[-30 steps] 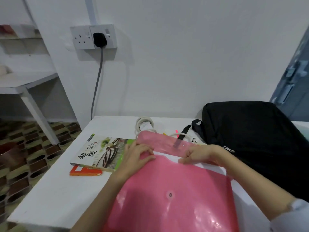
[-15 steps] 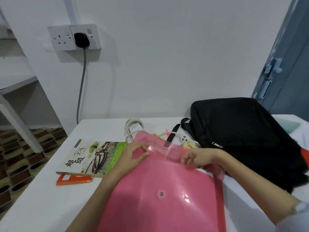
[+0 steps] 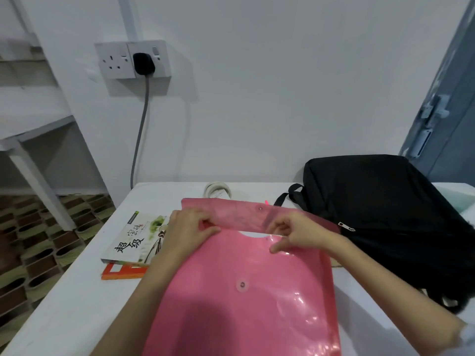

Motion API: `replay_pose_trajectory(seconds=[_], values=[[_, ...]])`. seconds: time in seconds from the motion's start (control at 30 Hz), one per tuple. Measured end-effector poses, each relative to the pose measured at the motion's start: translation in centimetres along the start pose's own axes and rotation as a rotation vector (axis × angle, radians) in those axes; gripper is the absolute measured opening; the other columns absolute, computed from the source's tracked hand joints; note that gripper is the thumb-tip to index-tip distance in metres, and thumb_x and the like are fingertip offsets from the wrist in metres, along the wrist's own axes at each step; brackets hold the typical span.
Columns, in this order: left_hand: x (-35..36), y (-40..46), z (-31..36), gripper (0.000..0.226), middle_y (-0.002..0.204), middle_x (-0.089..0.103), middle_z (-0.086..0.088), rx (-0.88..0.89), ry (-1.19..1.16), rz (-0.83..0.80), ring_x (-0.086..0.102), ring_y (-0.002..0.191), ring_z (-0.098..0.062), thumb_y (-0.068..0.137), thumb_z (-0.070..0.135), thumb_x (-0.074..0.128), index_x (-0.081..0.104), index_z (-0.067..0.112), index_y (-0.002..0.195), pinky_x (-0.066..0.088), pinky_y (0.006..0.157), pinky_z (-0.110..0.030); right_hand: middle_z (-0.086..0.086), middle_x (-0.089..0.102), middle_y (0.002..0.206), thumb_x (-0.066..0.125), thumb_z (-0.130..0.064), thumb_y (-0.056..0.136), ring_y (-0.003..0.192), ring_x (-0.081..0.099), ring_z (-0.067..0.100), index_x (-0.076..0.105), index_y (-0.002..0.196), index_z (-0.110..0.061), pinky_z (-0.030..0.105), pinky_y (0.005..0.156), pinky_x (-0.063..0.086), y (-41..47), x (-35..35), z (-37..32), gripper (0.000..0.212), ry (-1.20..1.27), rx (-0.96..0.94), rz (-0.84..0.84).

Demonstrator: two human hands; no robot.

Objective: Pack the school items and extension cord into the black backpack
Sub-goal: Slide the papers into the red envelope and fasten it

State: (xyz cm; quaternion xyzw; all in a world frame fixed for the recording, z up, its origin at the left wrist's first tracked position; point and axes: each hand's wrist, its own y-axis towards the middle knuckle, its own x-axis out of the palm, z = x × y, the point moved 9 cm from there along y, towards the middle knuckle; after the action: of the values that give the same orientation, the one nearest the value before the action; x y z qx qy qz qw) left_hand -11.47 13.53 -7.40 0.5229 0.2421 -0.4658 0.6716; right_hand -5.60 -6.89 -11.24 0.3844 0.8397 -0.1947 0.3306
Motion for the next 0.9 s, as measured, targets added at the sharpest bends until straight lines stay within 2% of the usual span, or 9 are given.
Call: replay_pose_trajectory(seconds=[0.1,0.17,0.27,0.33,0.43,0.57,0.73,0.83,0.9], values=[[0.0,-1.3,-3.0,0.018,0.081,0.064,0.001,-0.115,0.136,0.038,0.058,0.084,-0.025,0.074,0.037,0.074,0.074,0.021,0.082,0.033,0.079,-0.036,-0.019,0.061,0.075,0.082,-0.010,0.066,0.072,0.057,-0.010,0.070,0.087,-0.017,0.008,0.068,0.043,0.7,-0.2,-1.6,0.025,-0.048,-0.117,0.156],[0.1,-2.5,-4.4,0.025,0.084,0.063,-0.005,-0.136,0.162,0.083,0.059,0.082,-0.034,0.069,0.037,0.074,0.072,0.017,0.084,0.040,0.077,-0.042,-0.015,0.065,0.078,0.079,-0.008,0.068,0.073,0.058,-0.006,0.068,0.080,-0.022,0.014,0.069,0.045,0.3,-1.3,-1.7,0.021,-0.065,-0.148,0.273],[0.6,-3.8,-4.2,0.075,0.129,0.043,-0.017,-0.150,0.223,0.137,0.043,0.115,-0.043,0.056,0.028,0.083,0.052,0.014,0.123,0.036,0.094,-0.054,-0.010,0.063,0.081,0.075,-0.004,0.069,0.072,0.055,0.005,0.064,0.072,-0.031,0.022,0.069,0.045,-0.8,-2.4,-0.8,0.029,-0.118,-0.133,0.361],[0.0,-4.0,-2.1,0.097,0.150,0.019,-0.018,-0.067,0.239,0.215,0.019,0.137,-0.037,0.062,0.046,0.076,0.028,0.020,0.142,0.017,0.109,-0.052,-0.012,0.056,0.079,0.073,-0.007,0.069,0.073,0.052,0.009,0.055,0.068,-0.040,0.027,0.067,0.044,-1.7,-3.0,0.0,0.038,-0.176,-0.095,0.455],[-0.4,-3.2,1.5,0.087,0.147,0.036,-0.008,0.058,0.242,0.247,0.027,0.139,-0.024,0.076,0.072,0.041,0.029,0.018,0.143,0.002,0.114,-0.046,-0.007,0.055,0.075,0.072,-0.017,0.077,0.068,0.049,0.011,0.057,0.072,-0.022,0.030,0.063,0.043,-4.1,-5.1,0.7,0.017,-0.089,-0.103,0.726],[0.1,-1.4,4.3,0.065,0.124,0.058,0.002,0.090,0.156,0.223,0.048,0.123,-0.017,0.088,0.065,0.025,0.052,0.022,0.128,0.009,0.112,-0.044,-0.001,0.060,0.071,0.062,-0.026,0.088,0.066,0.055,0.015,0.060,0.081,-0.014,0.029,0.062,0.044,-7.9,-7.8,4.3,0.013,0.077,0.119,0.899],[6.1,-0.8,7.0,0.053,0.086,0.063,0.003,0.086,0.160,-0.348,0.059,0.085,-0.018,0.089,0.064,0.030,0.062,0.023,0.082,0.039,0.081,-0.034,-0.002,0.064,0.069,0.064,-0.017,0.086,0.071,0.059,0.017,0.066,0.077,-0.010,0.022,0.059,0.040,-14.9,-7.1,10.2,0.012,0.092,0.437,0.960],[10.7,-2.3,7.6,0.043,0.107,0.058,-0.004,0.127,0.282,-0.657,0.055,0.102,-0.022,0.089,0.056,0.044,0.057,0.015,0.094,0.042,0.082,-0.034,0.001,0.065,0.070,0.064,-0.015,0.085,0.072,0.060,0.018,0.066,0.074,-0.008,0.018,0.059,0.040,-20.1,-5.8,12.3,0.013,0.112,0.542,1.029],[12.0,-2.1,8.8,0.040,0.117,0.054,-0.005,0.166,0.352,-0.657,0.052,0.109,-0.024,0.091,0.049,0.047,0.054,0.013,0.106,0.040,0.087,-0.036,0.003,0.064,0.074,0.063,-0.014,0.086,0.076,0.059,0.020,0.066,0.076,-0.007,0.019,0.059,0.039,-23.2,-5.2,13.6,0.013,0.130,0.618,1.060]])
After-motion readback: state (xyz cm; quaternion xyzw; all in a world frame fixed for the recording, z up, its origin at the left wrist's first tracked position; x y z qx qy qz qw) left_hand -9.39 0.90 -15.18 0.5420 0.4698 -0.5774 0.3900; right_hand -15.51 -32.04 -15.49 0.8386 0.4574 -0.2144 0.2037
